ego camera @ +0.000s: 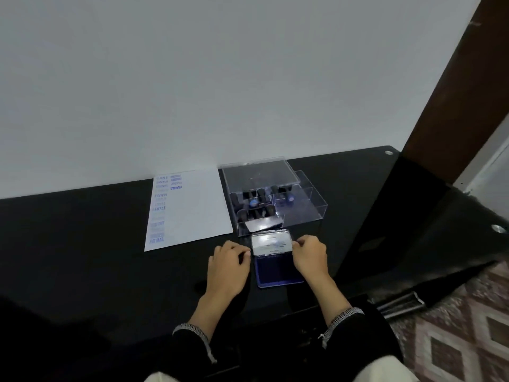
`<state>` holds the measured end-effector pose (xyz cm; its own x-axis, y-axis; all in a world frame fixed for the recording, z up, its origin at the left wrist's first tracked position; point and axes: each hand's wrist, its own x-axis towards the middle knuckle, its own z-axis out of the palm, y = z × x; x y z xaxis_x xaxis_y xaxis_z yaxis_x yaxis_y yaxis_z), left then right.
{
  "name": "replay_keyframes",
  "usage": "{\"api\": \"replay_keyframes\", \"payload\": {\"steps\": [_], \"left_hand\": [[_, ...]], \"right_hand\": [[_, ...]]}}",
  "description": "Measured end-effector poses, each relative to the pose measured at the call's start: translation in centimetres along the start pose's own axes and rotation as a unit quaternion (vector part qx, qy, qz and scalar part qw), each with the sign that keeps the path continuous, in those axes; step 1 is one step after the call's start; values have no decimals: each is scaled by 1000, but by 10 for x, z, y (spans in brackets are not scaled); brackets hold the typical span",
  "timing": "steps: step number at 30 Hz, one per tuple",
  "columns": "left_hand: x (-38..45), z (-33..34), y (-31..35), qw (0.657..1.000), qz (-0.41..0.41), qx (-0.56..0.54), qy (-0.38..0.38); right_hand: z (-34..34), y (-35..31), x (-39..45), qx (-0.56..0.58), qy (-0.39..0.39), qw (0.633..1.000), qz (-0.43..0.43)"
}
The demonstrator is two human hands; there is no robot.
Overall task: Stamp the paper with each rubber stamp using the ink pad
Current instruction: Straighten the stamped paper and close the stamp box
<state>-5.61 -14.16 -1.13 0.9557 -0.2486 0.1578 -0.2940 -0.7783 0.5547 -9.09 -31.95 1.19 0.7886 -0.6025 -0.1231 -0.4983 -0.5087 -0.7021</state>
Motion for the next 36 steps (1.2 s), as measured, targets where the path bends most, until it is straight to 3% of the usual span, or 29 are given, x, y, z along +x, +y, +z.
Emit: {"api": "replay_keyframes", "payload": {"steps": [4, 7, 10, 11, 14, 18, 21, 24, 28, 30, 33, 36], "left_hand": [[-14, -10, 0, 984, -56, -167, 18], [-26, -30, -11, 953, -108, -269, 86], [-30, -46, -25, 917, -119, -371, 85], [-28, -50, -31, 888, -126, -437, 73], [-22, -68, -43, 755, -141, -640, -9], [-23, -86, -46, 641, -151, -746, -93], [-19, -87, -46, 572, -210, -788, -84], [-14, -87, -47, 511, -262, -814, -85], [-7, -88, -43, 525, -297, -794, -77], [-4, -86, -39, 544, -288, -784, -76], [0, -78, -36, 585, -228, -776, -50], [5, -72, -19, 643, -173, -746, -25]], "right_hand": [[11, -11, -14, 25, -12, 1000, 10], [26, -23, -22, 172, -61, 983, 17], [45, -41, -32, 270, -121, 955, 22], [52, -48, -33, 292, -135, 947, 24], [59, -68, -35, 385, -175, 905, 55], [60, -82, -36, 433, -180, 882, 43], [55, -80, -39, 372, -147, 913, -82], [47, -74, -45, 313, -169, 912, -204], [45, -62, -51, 274, -171, 920, -222], [44, -62, -53, 349, -171, 910, -145], [40, -68, -51, 484, -212, 849, 10], [32, -72, -42, 464, -269, 842, 49]]}}
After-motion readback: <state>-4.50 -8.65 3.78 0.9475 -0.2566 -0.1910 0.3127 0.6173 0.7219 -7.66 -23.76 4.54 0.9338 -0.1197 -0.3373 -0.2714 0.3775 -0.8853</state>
